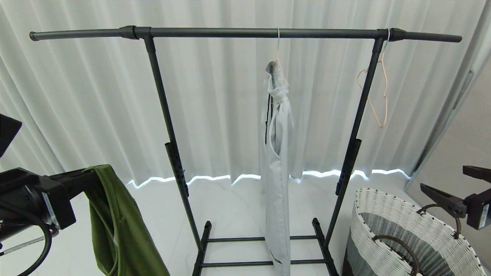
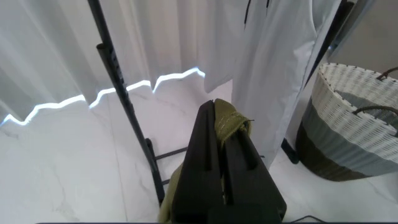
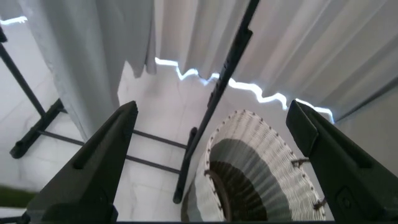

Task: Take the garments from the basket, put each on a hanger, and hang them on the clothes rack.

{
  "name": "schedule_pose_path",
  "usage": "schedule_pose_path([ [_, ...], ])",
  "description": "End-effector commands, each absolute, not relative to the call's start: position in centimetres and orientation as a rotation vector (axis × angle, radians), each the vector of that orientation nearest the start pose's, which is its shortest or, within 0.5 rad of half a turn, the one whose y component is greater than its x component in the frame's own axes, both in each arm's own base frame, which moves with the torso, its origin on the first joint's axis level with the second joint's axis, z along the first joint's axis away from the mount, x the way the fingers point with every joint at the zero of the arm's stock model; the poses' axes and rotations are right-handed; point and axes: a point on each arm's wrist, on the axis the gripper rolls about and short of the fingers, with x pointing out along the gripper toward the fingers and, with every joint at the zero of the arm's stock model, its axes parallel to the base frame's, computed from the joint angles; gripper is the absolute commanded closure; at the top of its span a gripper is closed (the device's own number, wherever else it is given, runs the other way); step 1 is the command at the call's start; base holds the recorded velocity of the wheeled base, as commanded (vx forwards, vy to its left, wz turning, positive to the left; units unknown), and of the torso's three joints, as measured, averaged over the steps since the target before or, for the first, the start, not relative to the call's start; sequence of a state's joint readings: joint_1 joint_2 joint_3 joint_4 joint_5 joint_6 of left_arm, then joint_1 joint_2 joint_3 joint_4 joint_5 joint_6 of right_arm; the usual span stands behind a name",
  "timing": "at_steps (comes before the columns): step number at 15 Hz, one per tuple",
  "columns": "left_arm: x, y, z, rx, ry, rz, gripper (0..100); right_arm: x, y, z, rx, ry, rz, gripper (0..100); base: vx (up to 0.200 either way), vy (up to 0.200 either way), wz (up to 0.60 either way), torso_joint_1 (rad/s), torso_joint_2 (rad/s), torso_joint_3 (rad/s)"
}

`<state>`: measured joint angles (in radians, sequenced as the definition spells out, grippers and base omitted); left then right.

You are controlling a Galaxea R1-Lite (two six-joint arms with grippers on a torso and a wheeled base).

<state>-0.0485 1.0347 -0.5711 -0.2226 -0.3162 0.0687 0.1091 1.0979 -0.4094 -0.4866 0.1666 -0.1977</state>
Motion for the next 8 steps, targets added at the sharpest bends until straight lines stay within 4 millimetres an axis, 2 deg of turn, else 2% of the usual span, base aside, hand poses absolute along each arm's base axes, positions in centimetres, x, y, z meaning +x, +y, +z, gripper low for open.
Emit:
schedule_pose_path([
  [1,13.53,-1.3,22.26,0.035,0.23,-0.367,100,14.51,1.99,19.4,-0.19,0.173,0.296,0,0.0,0.0,0.0,0.0,0.0,0.0],
  [8,13.43,-1.27,22.09,0.036,0.235,-0.364,100,14.43,2.0,19.09,-0.194,0.183,0.3,0,0.0,0.0,0.0,0.0,0.0,0.0],
])
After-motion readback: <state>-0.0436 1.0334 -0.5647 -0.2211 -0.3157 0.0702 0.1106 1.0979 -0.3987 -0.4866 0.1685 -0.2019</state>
